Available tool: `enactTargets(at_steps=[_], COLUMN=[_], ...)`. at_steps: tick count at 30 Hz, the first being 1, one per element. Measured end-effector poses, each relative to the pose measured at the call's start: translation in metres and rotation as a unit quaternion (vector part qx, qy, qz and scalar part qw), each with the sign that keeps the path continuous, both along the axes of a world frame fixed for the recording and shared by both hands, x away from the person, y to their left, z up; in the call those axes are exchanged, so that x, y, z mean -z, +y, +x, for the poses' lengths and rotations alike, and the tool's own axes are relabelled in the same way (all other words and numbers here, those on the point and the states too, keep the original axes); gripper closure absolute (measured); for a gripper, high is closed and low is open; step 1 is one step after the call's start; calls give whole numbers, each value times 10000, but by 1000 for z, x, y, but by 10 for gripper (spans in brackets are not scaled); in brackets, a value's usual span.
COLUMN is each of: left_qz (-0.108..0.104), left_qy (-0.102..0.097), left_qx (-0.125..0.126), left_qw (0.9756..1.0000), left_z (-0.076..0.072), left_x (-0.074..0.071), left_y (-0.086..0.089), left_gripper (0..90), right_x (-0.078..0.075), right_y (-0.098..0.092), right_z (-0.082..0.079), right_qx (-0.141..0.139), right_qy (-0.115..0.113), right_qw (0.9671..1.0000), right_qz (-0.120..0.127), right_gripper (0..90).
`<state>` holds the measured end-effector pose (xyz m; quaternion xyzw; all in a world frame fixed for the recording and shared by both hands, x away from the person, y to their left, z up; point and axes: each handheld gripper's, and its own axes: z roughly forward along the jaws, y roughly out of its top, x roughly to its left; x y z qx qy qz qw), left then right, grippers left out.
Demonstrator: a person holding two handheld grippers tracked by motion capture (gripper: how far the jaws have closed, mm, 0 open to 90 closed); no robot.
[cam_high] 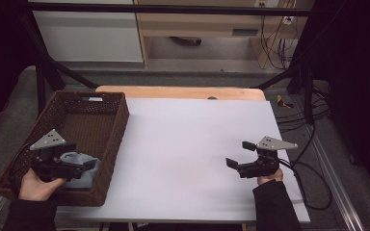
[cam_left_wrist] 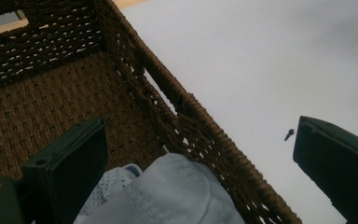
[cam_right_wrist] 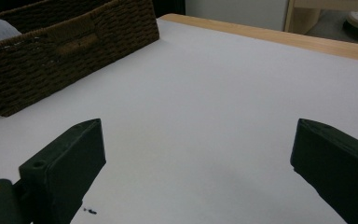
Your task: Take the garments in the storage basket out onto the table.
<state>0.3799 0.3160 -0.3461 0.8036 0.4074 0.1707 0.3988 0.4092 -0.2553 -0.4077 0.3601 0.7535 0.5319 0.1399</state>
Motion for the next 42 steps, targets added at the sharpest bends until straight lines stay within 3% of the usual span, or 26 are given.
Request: enactTargets(at_steps=[30,42], left_qz=[433,751], left_qy=[371,512], left_qx=[-202,-323], left_qw=[9982,9953], left_z=[-3,1], left_x=[18,24], left_y=[7,4], left_gripper=[26,32], right_x=[2,1], right_y=[2,2], right_z=[1,1], right_qx=[-11,-11], right_qy=[35,67], right_qw=[10000,10000], right_qz=[-49,-47], right_gripper=[34,34])
